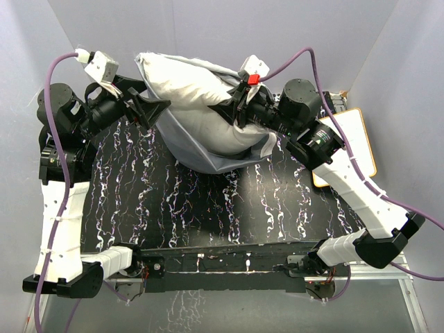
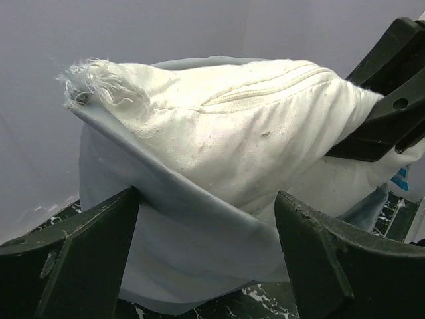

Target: Remove the pillowcase from the pillow

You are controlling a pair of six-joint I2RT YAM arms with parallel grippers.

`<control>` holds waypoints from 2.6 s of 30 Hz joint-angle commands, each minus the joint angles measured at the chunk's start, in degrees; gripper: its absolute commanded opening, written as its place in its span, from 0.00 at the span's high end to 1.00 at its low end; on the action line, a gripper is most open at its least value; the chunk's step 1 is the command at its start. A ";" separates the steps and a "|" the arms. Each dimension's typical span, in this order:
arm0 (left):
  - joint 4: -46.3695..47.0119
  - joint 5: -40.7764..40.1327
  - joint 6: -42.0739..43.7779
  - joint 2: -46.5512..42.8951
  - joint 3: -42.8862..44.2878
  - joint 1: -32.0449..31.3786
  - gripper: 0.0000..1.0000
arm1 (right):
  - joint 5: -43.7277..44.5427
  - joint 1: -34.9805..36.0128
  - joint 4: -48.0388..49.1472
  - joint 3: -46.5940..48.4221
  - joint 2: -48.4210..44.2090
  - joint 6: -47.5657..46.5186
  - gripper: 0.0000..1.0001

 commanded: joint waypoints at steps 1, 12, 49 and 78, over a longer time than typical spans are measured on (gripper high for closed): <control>4.14 1.50 -4.43 -0.81 0.37 -0.03 0.21 | -0.79 0.05 6.05 0.98 -1.50 2.30 0.92; 1.26 -21.80 12.77 -2.92 -6.31 -0.03 0.84 | -4.19 0.03 7.07 2.41 -3.01 3.97 0.92; -15.82 -15.73 17.77 -9.79 -19.48 -0.03 0.03 | 8.52 -7.88 29.60 10.26 1.89 31.05 0.92; -4.27 -6.77 19.00 -10.77 -38.55 -0.03 0.03 | -14.60 -33.38 61.40 9.07 5.25 73.23 0.92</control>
